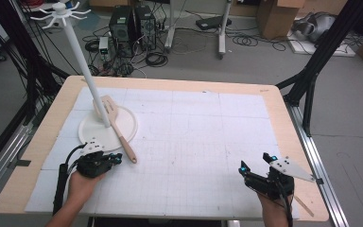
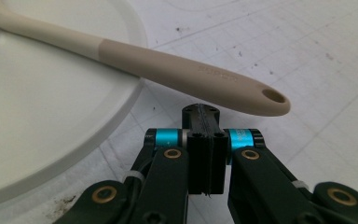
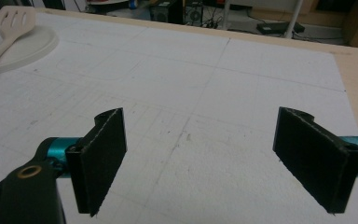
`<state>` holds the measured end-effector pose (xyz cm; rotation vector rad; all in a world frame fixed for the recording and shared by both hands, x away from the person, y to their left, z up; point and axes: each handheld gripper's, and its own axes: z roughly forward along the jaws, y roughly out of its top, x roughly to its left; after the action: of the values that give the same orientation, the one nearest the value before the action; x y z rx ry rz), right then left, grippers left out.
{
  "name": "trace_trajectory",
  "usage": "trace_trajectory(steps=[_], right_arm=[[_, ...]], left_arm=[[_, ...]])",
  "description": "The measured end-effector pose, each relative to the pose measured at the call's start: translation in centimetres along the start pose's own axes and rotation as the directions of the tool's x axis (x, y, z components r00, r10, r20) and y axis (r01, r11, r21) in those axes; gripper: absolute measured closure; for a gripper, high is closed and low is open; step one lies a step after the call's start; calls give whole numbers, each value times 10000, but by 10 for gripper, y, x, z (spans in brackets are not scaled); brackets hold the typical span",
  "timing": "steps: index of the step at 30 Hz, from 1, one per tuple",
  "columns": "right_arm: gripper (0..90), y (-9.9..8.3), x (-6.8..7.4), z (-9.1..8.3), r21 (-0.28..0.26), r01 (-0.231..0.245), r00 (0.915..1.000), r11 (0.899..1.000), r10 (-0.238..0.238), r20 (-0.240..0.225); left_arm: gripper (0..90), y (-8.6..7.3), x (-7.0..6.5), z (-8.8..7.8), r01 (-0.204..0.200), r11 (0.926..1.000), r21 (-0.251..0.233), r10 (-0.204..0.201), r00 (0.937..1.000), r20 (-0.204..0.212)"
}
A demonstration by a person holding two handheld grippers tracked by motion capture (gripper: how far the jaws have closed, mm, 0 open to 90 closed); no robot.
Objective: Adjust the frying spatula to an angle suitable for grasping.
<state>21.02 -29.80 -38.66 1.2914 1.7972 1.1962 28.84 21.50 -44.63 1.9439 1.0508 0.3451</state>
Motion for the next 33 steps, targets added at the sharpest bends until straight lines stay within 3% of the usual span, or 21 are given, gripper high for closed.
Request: trace_trajectory(steps=[18, 20, 29, 33], right_arm=[[161, 0, 0, 0, -31, 9, 10000, 10000, -9, -44], [161, 0, 0, 0, -33, 14, 10000, 10000, -14, -49], [161, 1, 1, 1, -37, -3, 10000, 10000, 3, -88], [161, 1, 1, 1, -47, 4, 9999, 10000, -4, -103]], left_arm=[[893, 21, -5, 17, 222, 9997, -73, -221, 9997, 90], [893, 22, -4, 20, 478, 9987, -165, -476, 9988, 143], [882, 27, -4, 29, 861, 9958, -322, -859, 9963, 98], [879, 31, -4, 32, 727, 9970, -251, -728, 9973, -33]])
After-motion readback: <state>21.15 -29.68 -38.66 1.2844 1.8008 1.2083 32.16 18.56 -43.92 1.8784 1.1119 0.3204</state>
